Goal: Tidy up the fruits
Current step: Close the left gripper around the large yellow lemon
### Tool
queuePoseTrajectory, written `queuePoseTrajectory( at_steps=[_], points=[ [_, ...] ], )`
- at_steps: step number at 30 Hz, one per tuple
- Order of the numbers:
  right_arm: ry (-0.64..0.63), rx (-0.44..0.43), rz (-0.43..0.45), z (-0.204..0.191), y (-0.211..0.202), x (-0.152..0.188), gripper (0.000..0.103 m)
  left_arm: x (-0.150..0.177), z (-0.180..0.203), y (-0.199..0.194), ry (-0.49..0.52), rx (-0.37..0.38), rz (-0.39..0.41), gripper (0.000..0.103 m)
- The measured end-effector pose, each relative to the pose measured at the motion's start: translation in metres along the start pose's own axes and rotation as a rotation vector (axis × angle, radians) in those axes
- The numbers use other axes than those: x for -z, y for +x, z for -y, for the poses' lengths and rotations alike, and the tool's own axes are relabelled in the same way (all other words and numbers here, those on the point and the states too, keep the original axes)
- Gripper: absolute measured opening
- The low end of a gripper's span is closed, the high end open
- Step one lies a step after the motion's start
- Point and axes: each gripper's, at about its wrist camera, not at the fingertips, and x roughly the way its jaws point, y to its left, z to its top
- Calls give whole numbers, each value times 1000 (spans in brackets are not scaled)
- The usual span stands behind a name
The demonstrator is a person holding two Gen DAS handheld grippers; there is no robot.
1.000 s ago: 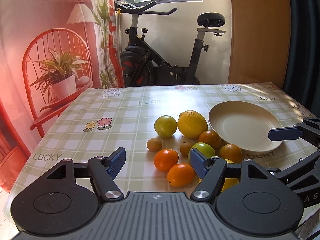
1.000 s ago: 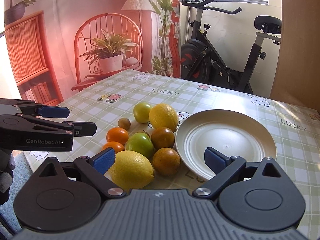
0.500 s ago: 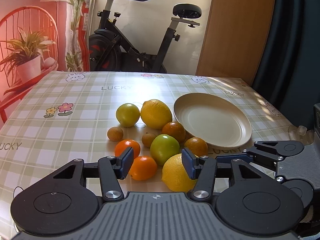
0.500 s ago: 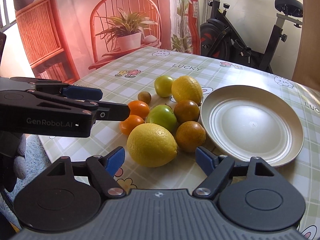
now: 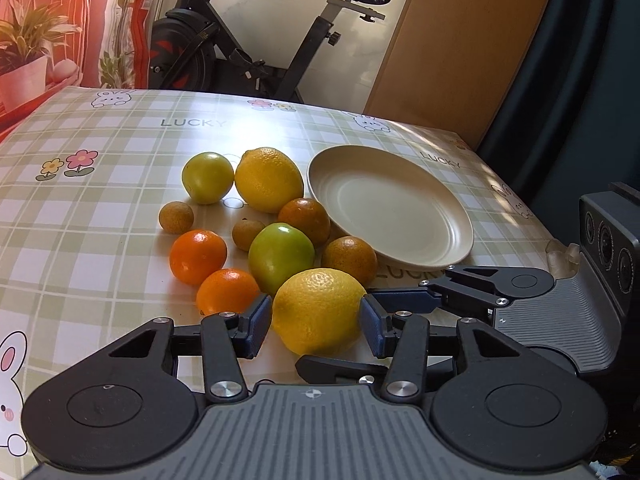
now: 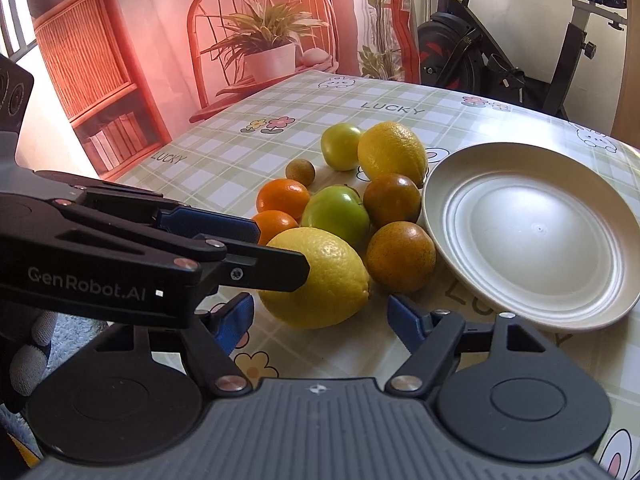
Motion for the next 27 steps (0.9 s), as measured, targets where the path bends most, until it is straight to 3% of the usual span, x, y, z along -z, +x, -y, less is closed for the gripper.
queuePoseTrajectory(
  at_steps=[19,27],
  points=[
    [13,2,10,0,10,2,68,7,-2,5,-50,29,-6,56],
    [35,3,18,1,3,6,68,5,10,-2,6,31,2,56]
  ],
)
